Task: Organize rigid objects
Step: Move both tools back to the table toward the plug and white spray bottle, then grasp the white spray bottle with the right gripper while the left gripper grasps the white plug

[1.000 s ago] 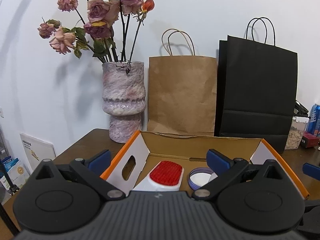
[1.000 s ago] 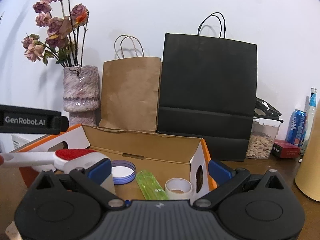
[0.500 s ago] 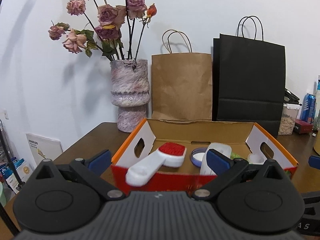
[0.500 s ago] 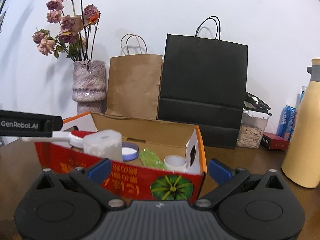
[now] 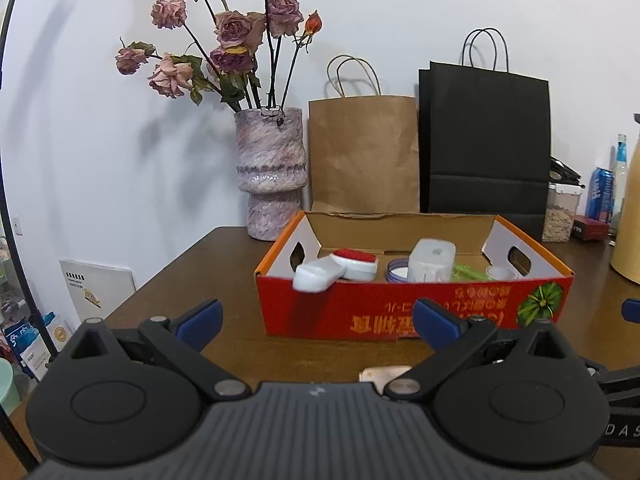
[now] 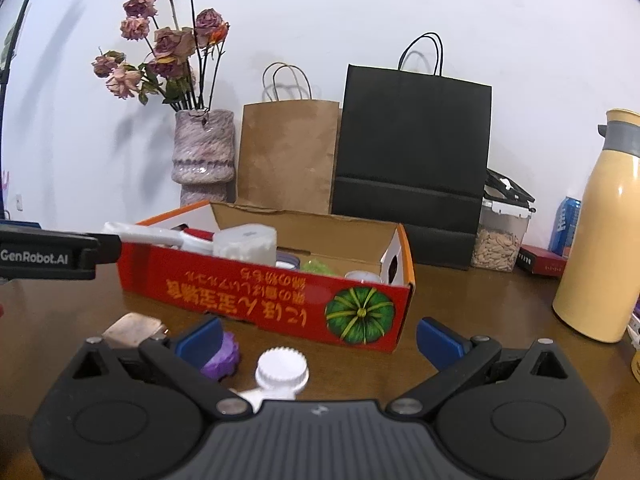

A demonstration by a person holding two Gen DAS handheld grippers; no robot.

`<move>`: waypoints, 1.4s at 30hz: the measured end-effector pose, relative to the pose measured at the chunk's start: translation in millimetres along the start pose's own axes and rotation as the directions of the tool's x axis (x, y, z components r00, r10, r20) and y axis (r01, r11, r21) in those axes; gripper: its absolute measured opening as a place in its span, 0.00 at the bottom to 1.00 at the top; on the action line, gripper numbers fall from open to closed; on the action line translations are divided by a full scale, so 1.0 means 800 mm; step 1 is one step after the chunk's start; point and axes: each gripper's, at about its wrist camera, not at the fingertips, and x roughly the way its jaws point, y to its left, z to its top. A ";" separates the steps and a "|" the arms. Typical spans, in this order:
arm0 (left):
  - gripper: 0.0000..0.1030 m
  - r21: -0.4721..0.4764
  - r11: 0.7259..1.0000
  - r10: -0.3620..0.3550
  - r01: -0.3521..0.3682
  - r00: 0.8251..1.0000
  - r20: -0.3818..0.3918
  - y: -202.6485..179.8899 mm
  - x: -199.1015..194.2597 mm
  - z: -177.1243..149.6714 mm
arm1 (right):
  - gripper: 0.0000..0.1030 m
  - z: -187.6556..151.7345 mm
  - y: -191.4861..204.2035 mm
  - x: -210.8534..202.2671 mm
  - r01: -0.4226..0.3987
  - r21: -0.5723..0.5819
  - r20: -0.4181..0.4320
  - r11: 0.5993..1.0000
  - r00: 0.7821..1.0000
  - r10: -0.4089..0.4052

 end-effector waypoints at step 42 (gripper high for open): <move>1.00 -0.009 0.999 -0.033 0.032 0.982 -0.186 0.044 -0.004 -0.033 | 1.00 -0.012 0.022 0.046 -0.286 -0.091 -0.246 0.954 0.935 0.257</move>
